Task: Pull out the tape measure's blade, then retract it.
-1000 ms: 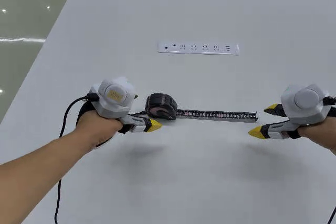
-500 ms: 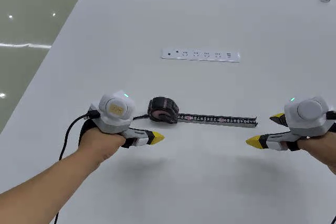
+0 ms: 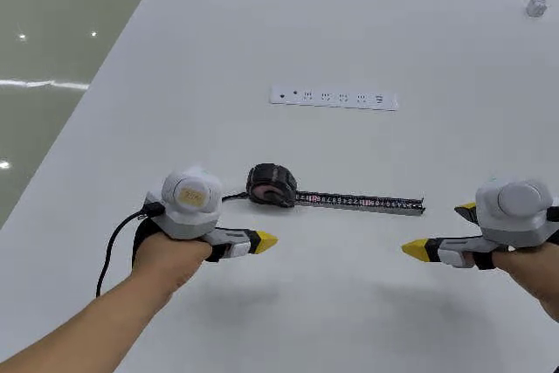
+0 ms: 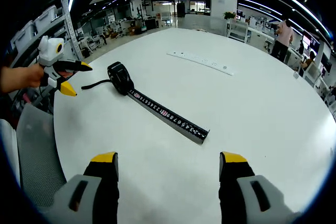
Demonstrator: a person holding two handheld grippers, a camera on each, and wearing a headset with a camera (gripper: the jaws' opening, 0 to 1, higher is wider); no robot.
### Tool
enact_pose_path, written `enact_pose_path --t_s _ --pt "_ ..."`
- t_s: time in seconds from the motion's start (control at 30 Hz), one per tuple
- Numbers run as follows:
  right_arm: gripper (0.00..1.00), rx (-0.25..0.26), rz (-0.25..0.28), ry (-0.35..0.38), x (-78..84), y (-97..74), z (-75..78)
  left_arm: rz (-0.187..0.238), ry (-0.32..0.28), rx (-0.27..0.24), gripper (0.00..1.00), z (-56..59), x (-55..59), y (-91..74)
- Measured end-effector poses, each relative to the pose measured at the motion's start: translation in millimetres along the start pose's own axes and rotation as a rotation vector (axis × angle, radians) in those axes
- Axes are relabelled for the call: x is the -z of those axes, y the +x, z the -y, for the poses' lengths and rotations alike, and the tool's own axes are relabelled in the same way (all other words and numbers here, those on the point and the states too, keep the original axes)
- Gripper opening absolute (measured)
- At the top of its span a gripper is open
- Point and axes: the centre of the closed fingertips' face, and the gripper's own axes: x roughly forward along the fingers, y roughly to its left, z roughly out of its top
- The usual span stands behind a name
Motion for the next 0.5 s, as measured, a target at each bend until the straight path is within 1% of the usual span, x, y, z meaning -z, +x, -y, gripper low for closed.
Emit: enact_pose_path --t_s 0.03,0.07,0.13,0.3,0.37,0.5 --pt "0.82 0.000 0.000 0.001 0.0 -0.2 -0.2 0.001 -0.001 0.000 0.85 0.1 0.0 -0.2" --pt "0.83 0.030 0.022 0.038 -0.3 -11.1 -10.3 0.009 -0.047 -0.027 0.86 9.4 8.6 -10.5" --pt "0.84 0.029 0.030 0.040 -0.4 -14.4 -14.0 0.010 -0.055 -0.033 0.87 12.7 10.0 -13.8" --pt "0.87 0.040 0.041 0.061 0.5 -21.4 -17.8 0.019 -0.085 -0.057 0.90 15.8 12.1 -22.8" --pt "0.88 0.050 0.044 0.075 1.8 -25.0 -19.5 0.021 -0.095 -0.064 0.91 18.9 13.8 -27.1" --pt "0.90 0.053 0.051 0.082 3.3 -29.8 -23.0 0.023 -0.110 -0.077 0.91 23.6 17.1 -34.6"
